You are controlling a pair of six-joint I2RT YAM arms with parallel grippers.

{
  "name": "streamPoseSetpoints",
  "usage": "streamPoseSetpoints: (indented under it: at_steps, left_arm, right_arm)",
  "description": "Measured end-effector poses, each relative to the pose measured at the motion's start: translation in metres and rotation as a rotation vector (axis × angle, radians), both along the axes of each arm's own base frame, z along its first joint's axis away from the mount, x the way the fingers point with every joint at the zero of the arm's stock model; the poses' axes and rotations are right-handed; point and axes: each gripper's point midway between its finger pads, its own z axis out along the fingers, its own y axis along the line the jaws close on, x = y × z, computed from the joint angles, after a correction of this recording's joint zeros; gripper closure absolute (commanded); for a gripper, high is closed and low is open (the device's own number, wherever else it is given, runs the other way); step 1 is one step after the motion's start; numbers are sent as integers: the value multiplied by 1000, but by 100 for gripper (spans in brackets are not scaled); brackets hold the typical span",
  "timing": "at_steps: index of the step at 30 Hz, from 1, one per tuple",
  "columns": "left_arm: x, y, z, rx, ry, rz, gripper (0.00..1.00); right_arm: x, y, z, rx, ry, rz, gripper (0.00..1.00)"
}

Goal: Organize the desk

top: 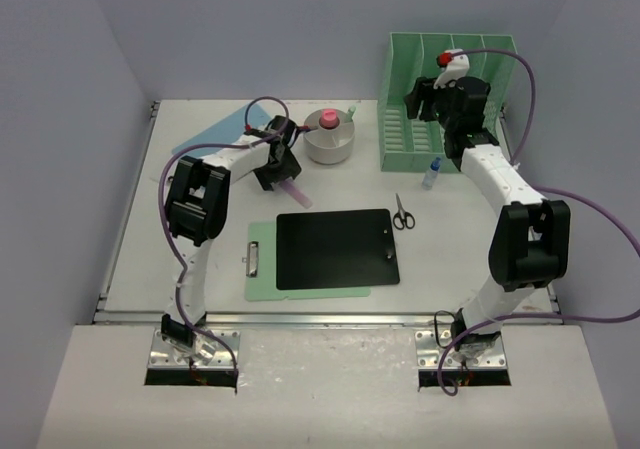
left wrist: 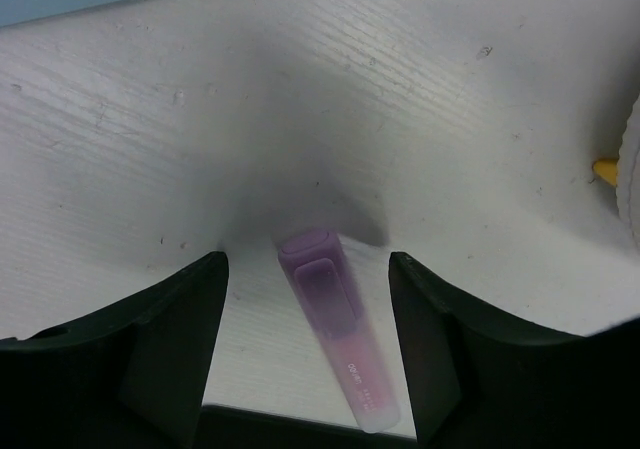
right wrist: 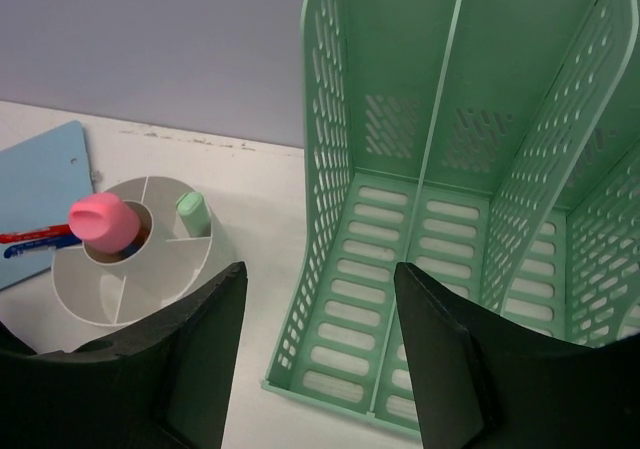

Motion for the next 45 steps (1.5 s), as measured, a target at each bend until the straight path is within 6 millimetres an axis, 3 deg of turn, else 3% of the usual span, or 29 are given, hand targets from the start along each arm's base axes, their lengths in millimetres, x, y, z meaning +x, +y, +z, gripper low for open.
streamPoseSetpoints:
  at_steps: [4, 8, 15, 20, 22, 28, 31, 34, 38, 40, 43, 45]
  left_arm:
    - [-1, -5, 0, -27, 8, -3, 39]
    - [-3, -10, 0, -60, 18, -7, 52]
    - [-3, -17, -1, -104, 27, -14, 64]
    - [-2, -16, -2, -121, 30, -8, 85]
    - [0, -15, -1, -135, 29, 0, 100]
    - [3, 2, 1, -156, 13, 7, 100]
    - [-6, 14, 17, -190, -56, -34, 100]
    - [-14, 23, 65, -193, -193, -120, 100]
    - [15, 17, 190, -178, -612, -277, 100]
    - [16, 15, 259, -153, -881, -358, 100]
    - [7, 7, 331, -102, -1191, -498, 100]
    - [8, -1, 361, -56, -1338, -584, 100]
  right_arm:
    - [0, -2, 0, 0, 0, -3, 39]
    - [0, -2, 0, -2, 0, -4, 39]
    - [0, -2, -1, -4, 0, -3, 40]
    - [0, -2, -3, -4, 4, -3, 40]
    - [-1, -2, -3, -3, 5, -1, 40]
    - [-2, 1, -4, 0, 8, 18, 40]
    - [-4, 2, -5, 1, 10, 23, 40]
    - [-8, 2, -4, -2, 12, 27, 40]
    - [-13, 2, 1, -5, 0, 39, 40]
    - [-15, 2, 3, -5, -5, 41, 40]
    - [-18, 3, 4, -5, -7, 45, 40]
    - [-19, 3, 3, -5, -5, 46, 40]
